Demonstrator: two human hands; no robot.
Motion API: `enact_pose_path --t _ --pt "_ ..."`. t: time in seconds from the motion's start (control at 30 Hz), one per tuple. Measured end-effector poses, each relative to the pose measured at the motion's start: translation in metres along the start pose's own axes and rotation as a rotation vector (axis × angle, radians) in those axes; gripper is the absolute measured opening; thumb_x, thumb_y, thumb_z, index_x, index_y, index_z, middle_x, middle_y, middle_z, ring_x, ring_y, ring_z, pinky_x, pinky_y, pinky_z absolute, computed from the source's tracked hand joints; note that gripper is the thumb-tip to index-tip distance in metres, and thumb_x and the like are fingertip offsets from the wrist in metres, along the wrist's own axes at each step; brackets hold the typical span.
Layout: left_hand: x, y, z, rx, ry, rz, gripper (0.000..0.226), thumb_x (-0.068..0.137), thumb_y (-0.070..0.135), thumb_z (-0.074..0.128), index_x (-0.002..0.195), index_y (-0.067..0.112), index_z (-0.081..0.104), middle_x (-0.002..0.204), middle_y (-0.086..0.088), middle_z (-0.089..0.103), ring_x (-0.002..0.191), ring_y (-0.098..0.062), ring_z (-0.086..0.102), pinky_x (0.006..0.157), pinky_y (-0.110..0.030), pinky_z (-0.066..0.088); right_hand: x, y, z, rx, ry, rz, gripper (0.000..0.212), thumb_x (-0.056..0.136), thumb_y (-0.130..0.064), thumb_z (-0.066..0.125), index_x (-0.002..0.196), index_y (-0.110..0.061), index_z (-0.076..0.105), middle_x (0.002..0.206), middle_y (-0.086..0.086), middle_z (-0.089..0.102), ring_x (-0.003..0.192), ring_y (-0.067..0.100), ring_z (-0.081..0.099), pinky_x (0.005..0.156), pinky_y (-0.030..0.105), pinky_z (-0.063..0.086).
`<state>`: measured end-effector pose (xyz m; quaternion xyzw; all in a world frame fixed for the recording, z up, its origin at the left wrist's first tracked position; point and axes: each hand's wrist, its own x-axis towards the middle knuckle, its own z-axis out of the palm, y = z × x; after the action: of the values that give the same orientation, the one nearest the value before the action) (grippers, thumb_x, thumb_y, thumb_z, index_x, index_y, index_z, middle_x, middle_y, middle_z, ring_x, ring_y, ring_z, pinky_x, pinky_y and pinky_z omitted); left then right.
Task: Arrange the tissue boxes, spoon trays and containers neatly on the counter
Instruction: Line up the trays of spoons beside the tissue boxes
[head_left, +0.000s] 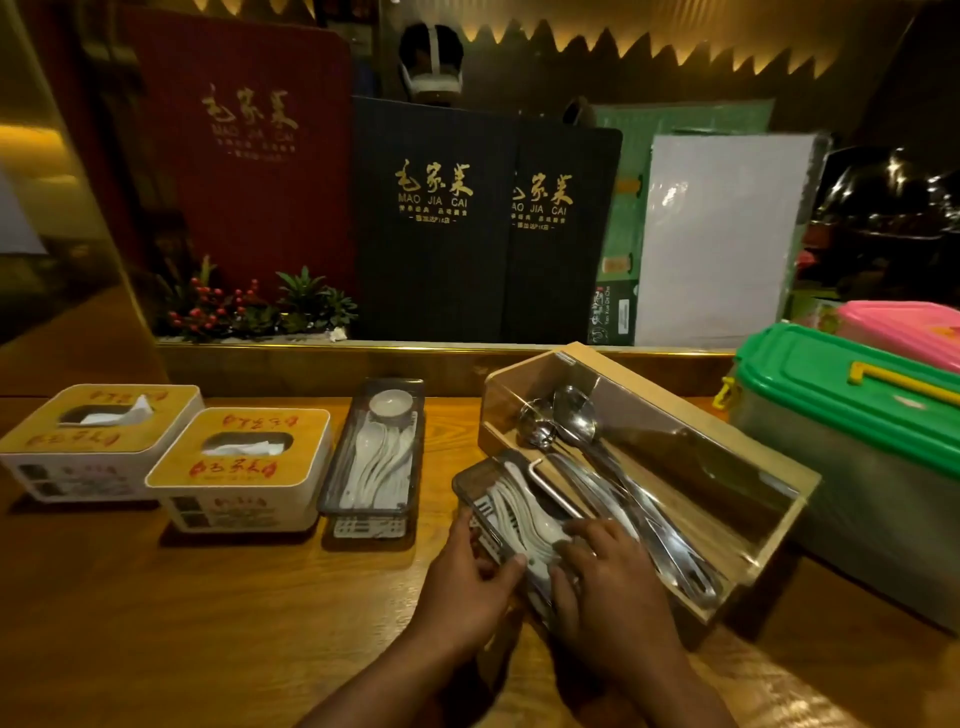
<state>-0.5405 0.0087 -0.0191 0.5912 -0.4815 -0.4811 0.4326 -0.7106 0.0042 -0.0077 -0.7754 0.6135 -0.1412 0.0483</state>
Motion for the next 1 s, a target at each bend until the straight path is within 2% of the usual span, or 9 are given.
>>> enact_pose_path --t 0.1,0.17,0.3,0.43,0.5,0.63,0.77,0.87,1.0 --pt "0.003 -0.008 -0.002 -0.043 -0.005 -0.002 0.07 0.089 0.024 0.072 0.142 0.051 0.034 0.125 0.022 0.061 0.105 0.001 0.065 0.084 -0.025 0.058 -0.003 -0.008 0.0 0.018 -0.043 0.028 0.05 0.095 -0.051 0.041 0.132 -0.031 0.067 0.145 -0.009 0.057 0.136 0.015 0.045 0.115 0.043 0.033" --pt "0.005 -0.01 -0.003 -0.086 -0.016 -0.008 0.064 0.09 0.024 0.071 0.137 0.052 0.039 0.126 0.026 0.059 0.11 -0.003 0.065 0.086 -0.031 0.057 -0.002 -0.013 -0.002 0.028 -0.058 0.049 0.049 0.099 -0.052 0.039 0.137 -0.032 0.063 0.15 -0.012 0.052 0.139 0.013 0.04 0.117 0.041 0.028" --pt "0.01 -0.007 -0.009 -0.146 -0.003 -0.019 0.048 0.092 0.022 0.069 0.125 0.051 0.05 0.121 0.017 0.068 0.111 -0.007 0.065 0.083 -0.032 0.054 -0.002 -0.026 -0.004 0.064 -0.084 0.027 0.05 0.101 -0.052 0.037 0.138 -0.029 0.06 0.153 -0.005 0.048 0.137 0.017 0.037 0.112 0.038 0.039" --pt "0.017 -0.007 -0.02 -0.198 0.036 -0.038 0.043 0.091 0.014 0.069 0.122 0.042 0.059 0.117 0.006 0.074 0.111 -0.014 0.069 0.095 -0.046 0.056 -0.004 -0.041 -0.003 0.061 -0.11 -0.044 0.045 0.1 -0.044 0.039 0.137 -0.027 0.06 0.152 0.0 0.047 0.135 0.021 0.037 0.108 0.037 0.039" --pt "0.018 -0.006 -0.026 -0.178 0.057 -0.017 0.042 0.09 0.011 0.069 0.117 0.041 0.06 0.118 0.006 0.073 0.113 -0.015 0.067 0.097 -0.048 0.055 0.0 -0.043 -0.003 0.103 -0.133 -0.093 0.048 0.098 -0.044 0.041 0.139 -0.026 0.06 0.153 -0.001 0.049 0.138 0.021 0.038 0.11 0.036 0.038" --pt "0.014 -0.013 -0.036 -0.161 0.077 -0.003 0.049 0.089 0.01 0.071 0.131 0.031 0.056 0.127 0.007 0.067 0.121 -0.016 0.061 0.098 -0.048 0.055 0.008 -0.027 -0.004 0.283 -0.17 -0.069 0.056 0.091 -0.042 0.054 0.145 -0.027 0.056 0.155 -0.007 0.048 0.143 0.014 0.039 0.117 0.029 0.034" --pt "0.005 -0.022 -0.036 -0.145 0.041 -0.011 0.057 0.083 0.018 0.078 0.133 0.034 0.056 0.131 0.011 0.065 0.124 -0.013 0.06 0.098 -0.045 0.055 0.004 -0.013 0.004 0.285 -0.148 0.072 0.061 0.091 -0.046 0.062 0.149 -0.035 0.047 0.159 -0.003 0.037 0.143 0.02 0.039 0.115 0.04 0.043" --pt "0.005 -0.022 -0.037 -0.115 0.017 0.014 0.053 0.088 0.013 0.074 0.13 0.039 0.055 0.127 0.014 0.066 0.118 -0.006 0.061 0.096 -0.035 0.056 0.002 -0.02 0.01 0.376 -0.118 0.064 0.058 0.095 -0.036 0.065 0.15 -0.032 0.047 0.153 -0.003 0.044 0.133 0.015 0.048 0.107 0.026 0.045" --pt "0.009 -0.019 -0.045 -0.089 0.027 0.007 0.058 0.089 0.012 0.072 0.138 0.035 0.053 0.127 0.012 0.067 0.119 -0.01 0.063 0.098 -0.042 0.056 0.003 -0.031 0.018 0.419 -0.106 0.052 0.059 0.093 -0.041 0.065 0.148 -0.028 0.052 0.148 -0.012 0.045 0.132 0.01 0.048 0.108 0.023 0.043"
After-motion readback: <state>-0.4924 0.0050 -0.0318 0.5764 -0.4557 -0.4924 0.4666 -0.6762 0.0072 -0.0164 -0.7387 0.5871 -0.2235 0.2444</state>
